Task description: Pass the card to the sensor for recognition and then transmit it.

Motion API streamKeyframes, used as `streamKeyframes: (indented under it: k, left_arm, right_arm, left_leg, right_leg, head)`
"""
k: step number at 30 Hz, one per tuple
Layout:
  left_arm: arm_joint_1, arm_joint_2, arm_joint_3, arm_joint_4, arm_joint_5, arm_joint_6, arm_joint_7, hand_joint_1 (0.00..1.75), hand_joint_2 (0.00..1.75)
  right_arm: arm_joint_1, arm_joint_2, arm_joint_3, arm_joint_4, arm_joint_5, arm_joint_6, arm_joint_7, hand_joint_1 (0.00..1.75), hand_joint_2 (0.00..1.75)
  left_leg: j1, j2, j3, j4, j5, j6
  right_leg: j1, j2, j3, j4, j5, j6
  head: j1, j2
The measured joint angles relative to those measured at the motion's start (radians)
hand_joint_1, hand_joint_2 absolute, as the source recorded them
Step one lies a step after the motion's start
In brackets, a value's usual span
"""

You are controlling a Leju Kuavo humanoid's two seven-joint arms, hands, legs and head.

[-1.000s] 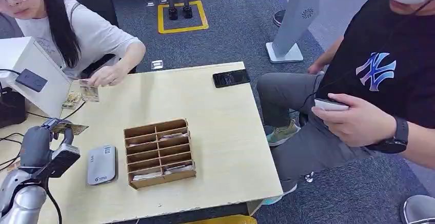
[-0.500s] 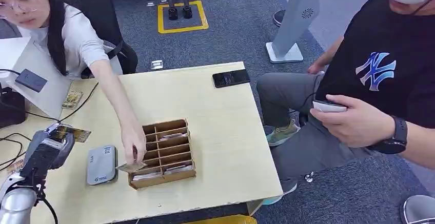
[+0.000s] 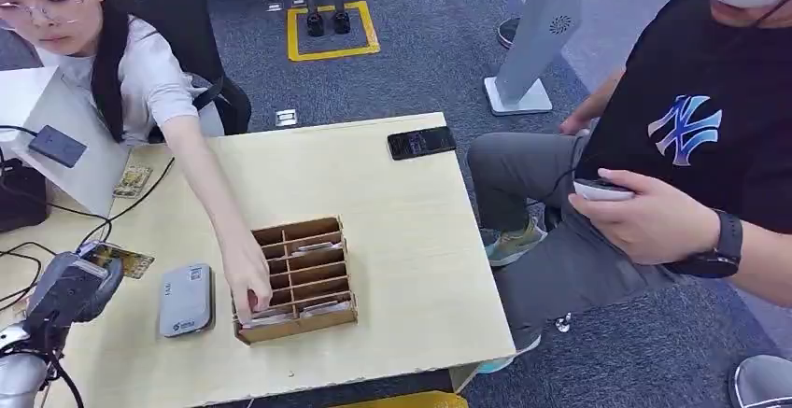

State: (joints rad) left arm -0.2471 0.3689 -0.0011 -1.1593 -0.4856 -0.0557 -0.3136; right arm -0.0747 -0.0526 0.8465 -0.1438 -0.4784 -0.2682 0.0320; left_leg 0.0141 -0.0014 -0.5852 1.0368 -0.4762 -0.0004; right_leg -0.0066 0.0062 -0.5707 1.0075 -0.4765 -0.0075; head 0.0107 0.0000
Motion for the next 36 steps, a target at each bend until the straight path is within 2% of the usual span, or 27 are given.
streamKeyframes:
  k: [5,18,36]
  left_arm:
    - [0.012,0.023,0.0,0.005,0.024,-0.05,0.012,1.75,1.75]
    - [0.051,0.033,0.0,0.005,0.055,-0.1,0.017,1.75,1.75]
    - [0.053,-0.031,-0.024,0.016,-0.01,-0.041,0.041,1.75,1.75]
  right_arm:
    - [0.0,0.0,0.002,0.001,-0.003,0.0,-0.003,0.0,0.0]
    - [-0.001,0.0,0.02,0.002,-0.02,0.0,-0.004,0.0,0.0]
    - [-0.001,0.0,0.034,0.002,-0.024,0.0,-0.002,0.0,0.0]
  left_leg:
    - [0.0,0.0,0.0,0.0,0.0,0.0]
    - [0.0,0.0,0.0,0.0,0.0,0.0]
    - [0.0,0.0,0.0,0.0,0.0,0.0]
  right_leg:
    - [0.0,0.0,0.0,0.0,0.0,0.0]
    - [0.0,0.0,0.0,0.0,0.0,0.0]
    - [0.0,0.0,-0.001,0.0,0.0,0.0]
  head:
    - [0.0,0.0]
    - [0.0,0.0]
    - [0.0,0.0]
